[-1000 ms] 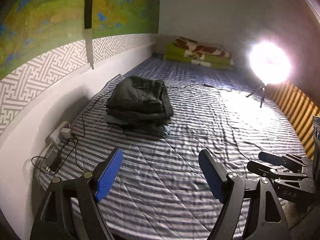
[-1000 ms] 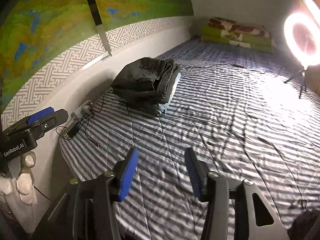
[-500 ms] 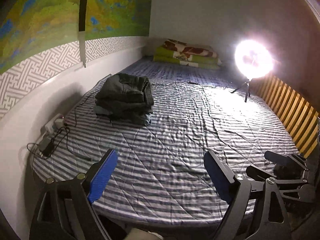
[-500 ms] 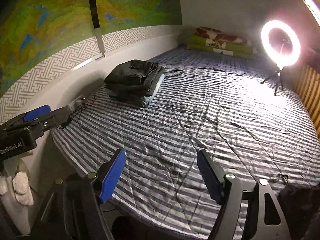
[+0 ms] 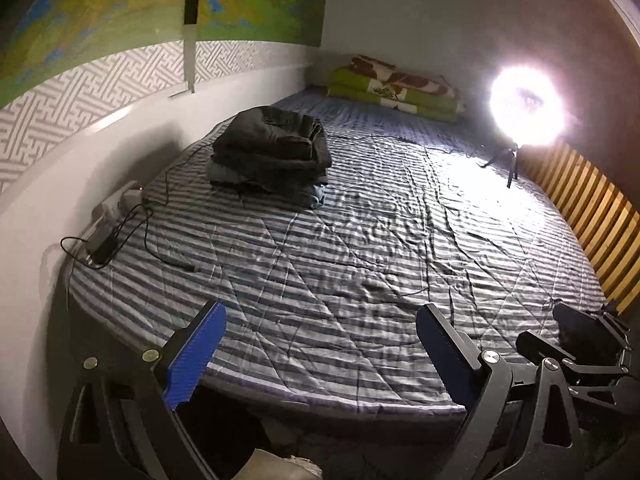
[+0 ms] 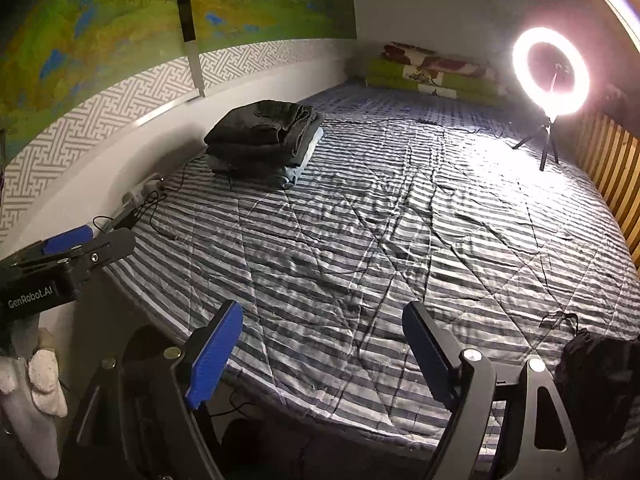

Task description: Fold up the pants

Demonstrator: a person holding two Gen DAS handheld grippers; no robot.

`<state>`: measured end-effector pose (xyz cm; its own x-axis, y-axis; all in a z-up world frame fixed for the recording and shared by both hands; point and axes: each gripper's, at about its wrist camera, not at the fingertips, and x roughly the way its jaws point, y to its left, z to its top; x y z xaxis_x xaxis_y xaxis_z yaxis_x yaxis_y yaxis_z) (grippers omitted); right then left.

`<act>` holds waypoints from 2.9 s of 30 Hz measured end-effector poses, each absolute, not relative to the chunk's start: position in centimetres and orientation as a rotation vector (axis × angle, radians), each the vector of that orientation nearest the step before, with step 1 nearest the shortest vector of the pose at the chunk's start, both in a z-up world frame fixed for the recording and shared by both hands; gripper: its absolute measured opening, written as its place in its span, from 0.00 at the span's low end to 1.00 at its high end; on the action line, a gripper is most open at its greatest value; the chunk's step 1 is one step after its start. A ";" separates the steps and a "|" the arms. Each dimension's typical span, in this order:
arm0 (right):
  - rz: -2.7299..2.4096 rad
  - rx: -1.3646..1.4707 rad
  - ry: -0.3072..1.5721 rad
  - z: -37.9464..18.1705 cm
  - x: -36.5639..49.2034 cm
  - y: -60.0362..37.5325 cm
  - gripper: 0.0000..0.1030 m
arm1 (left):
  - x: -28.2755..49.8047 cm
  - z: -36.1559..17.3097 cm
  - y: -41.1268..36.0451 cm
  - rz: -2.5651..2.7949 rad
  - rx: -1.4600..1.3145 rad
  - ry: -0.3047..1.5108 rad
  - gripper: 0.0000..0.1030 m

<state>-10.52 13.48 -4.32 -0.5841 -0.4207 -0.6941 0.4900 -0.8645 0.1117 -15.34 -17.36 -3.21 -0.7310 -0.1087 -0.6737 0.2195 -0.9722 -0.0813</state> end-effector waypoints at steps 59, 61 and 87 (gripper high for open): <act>-2.398 1.117 0.081 -6.2 -9.8 14.0 0.77 | -14.7 -5.6 -18.2 -2.740 1.103 0.259 0.96; -2.399 1.117 0.080 -6.3 -9.8 14.0 0.77 | -14.7 -5.6 -18.2 -2.740 1.104 0.259 0.96; -2.398 1.134 0.082 -6.9 -10.1 14.1 0.77 | -15.8 -5.7 -17.9 -2.756 1.109 0.231 0.96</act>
